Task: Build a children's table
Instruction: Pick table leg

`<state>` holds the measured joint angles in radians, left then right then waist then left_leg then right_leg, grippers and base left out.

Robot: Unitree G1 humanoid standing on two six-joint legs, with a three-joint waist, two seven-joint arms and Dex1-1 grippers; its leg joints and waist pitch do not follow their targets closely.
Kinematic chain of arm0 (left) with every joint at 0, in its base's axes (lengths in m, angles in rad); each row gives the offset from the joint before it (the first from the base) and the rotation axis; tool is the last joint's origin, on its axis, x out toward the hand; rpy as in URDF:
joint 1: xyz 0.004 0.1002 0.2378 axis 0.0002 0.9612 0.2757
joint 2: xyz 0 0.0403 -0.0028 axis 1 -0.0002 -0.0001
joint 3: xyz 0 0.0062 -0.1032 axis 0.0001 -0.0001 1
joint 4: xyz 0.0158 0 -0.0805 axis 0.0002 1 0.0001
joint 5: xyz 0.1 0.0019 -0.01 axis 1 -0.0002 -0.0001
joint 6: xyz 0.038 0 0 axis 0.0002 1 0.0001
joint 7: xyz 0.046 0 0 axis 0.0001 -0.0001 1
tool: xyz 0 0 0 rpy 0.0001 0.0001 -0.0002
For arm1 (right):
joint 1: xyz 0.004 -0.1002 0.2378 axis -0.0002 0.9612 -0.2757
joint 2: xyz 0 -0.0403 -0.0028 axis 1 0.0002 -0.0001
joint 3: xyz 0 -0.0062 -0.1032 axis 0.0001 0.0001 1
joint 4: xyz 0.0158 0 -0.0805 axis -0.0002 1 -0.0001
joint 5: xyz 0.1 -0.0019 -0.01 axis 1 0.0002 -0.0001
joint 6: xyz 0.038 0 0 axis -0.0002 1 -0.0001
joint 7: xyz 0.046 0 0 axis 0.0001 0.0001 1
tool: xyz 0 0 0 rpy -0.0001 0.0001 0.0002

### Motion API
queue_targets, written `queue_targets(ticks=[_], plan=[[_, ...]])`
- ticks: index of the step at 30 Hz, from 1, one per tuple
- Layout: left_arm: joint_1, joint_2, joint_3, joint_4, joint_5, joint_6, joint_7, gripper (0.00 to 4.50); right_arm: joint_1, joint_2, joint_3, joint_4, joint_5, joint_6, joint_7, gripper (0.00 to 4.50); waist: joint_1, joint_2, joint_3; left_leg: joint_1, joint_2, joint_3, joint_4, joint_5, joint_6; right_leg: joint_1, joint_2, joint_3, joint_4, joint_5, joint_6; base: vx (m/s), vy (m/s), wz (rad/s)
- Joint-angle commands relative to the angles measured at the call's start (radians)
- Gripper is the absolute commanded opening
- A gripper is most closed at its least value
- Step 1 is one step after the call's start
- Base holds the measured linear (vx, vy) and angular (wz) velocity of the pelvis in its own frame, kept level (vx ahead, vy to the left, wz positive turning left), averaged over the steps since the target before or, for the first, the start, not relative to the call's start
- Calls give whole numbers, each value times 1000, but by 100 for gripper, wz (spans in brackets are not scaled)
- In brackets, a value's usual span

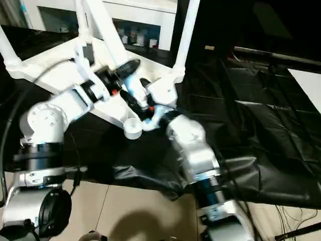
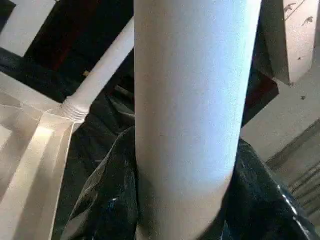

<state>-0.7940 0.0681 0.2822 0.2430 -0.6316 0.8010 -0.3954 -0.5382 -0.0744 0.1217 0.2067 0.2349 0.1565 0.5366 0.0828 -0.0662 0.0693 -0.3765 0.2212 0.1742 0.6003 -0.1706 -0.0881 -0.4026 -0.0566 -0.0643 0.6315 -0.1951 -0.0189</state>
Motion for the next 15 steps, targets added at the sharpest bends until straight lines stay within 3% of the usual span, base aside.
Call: queue_targets(ticks=[1, 3, 4, 5, 6, 7, 9, 11, 13, 15], plan=[[-17, 5, -16, 11, 7, -16, -21, 188, -1, -26, -47, -44, 75, 75, 50, 329, -7, 10, -81, 18, 3, 5, -60, -99, 22, 68, -58, 51, -60, 29, -170, 0, 0, 0], [-18, 40, -54, 4, 4, 5, -98, 188, -13, -65, -95, -54, 186, 207, 126, 329, -5, 17, -83, 18, 3, 4, -59, -93, 24, 67, -60, 50, -61, 36, -179, 0, 0, 0], [-17, 46, -62, 1, 4, 9, -110, 188, -14, -69, -97, -53, 193, 220, 133, 329, -2, 24, -83, 20, 3, 2, -60, -96, 24, 67, -60, 49, -59, 33, -183, 0, 0, 0], [-8, 79, -105, -20, 7, 21, -177, 188, -21, -93, -103, -49, 230, 281, 174, 329, -2, 25, -84, 19, 4, 2, -61, -95, 19, 66, -59, 48, -61, 34, -189, 0, 0, 0], [2, 108, -136, -37, 10, 29, -224, 188, -23, -107, -96, -46, 235, 304, 195, 329, 3, 36, -85, 21, 5, -1, -61, -94, 13, 67, -61, 47, -58, 44, -201, 0, 0, 0], [9, 132, -159, -49, 11, 40, -258, 188, -24, -118, -91, -45, 235, 321, 207, 329, 1, 31, -86, 18, 5, -1, -60, -91, 11, 68, -61, 47, -56, 55, -205, 0, 0, 0], [20, 172, -189, -67, 7, 66, -311, 188, -25, -129, -87, -47, 249, 351, 226, 329, 0, 43, -86, 18, 4, -1, -60, -94, -3, 68, -61, 46, -56, 78, -228, 0, 0, 0], [29, 204, -214, -80, 1, 75, -364, 188, -24, -131, -88, -51, 275, 384, 240, 329, 4, 49, -85, 18, 3, -1, -60, -103, -6, 69, -63, 46, -55, 61, -240, 0, 0, 0], [40, 237, -243, -100, 1, 67, -424, 188, -23, -134, -86, -58, 293, 417, 247, 329, 6, 48, -84, 18, 3, 0, -61, -118, -10, 70, -65, 46, -59, 23, -238, 0, 0, 0], [41, 241, -225, -121, -48, 105, -450, 188, -24, -131, -74, -48, 281, 434, 238, 329, 6, 48, -84, 18, 5, 1, -62, -115, -20, 68, -66, 47, -57, -2, -232, 0, 0, 0]])
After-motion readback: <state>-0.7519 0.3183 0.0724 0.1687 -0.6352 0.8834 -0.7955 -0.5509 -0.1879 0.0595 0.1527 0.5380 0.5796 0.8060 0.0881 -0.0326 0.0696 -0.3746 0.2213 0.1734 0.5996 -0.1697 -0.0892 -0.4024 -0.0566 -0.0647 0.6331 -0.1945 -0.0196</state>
